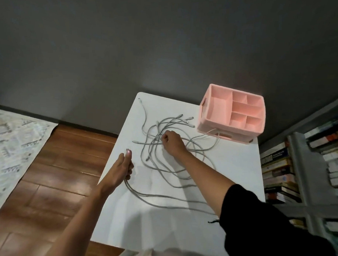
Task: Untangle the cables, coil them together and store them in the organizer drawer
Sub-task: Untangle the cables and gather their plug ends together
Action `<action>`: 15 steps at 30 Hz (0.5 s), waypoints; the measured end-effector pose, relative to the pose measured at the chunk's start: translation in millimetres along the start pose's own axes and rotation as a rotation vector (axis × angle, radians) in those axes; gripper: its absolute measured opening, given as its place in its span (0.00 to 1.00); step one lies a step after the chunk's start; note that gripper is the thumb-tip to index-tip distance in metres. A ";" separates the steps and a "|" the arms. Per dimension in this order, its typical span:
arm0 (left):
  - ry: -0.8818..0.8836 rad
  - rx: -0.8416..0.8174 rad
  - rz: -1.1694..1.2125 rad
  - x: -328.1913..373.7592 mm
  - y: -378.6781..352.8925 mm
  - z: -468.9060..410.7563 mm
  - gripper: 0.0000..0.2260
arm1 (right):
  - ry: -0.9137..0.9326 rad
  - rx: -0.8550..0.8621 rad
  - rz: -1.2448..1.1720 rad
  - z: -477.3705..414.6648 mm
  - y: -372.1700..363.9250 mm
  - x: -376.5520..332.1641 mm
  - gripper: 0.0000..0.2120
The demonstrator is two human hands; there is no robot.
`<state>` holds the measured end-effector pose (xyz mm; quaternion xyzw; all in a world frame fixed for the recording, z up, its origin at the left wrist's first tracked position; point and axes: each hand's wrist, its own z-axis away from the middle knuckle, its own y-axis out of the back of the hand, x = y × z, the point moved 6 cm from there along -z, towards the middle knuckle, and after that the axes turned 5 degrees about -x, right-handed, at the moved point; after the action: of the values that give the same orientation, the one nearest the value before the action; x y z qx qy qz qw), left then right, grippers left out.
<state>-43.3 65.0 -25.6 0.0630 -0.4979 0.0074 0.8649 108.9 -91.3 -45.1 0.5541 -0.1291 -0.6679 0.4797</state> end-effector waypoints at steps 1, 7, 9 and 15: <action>0.003 0.001 0.029 -0.9 0.0 -2.1 0.16 | 0.032 0.016 0.029 -7.7 -2.5 -9.9 0.09; 0.026 0.003 0.151 -6.1 3.7 -13.1 0.12 | -0.032 -0.128 0.148 -50.0 -29.9 -40.1 0.15; 0.032 0.027 0.180 -9.3 6.4 -15.9 0.11 | -0.112 -0.144 0.113 -57.1 -37.0 -37.9 0.11; 0.018 0.162 0.240 -7.6 9.0 -27.2 0.12 | 0.039 -0.228 -0.358 -34.5 -21.6 -35.4 0.02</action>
<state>-24.4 77.5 -44.7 0.0726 -0.4917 0.1517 0.8544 125.4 -40.2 -50.7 0.5231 0.0571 -0.7419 0.4156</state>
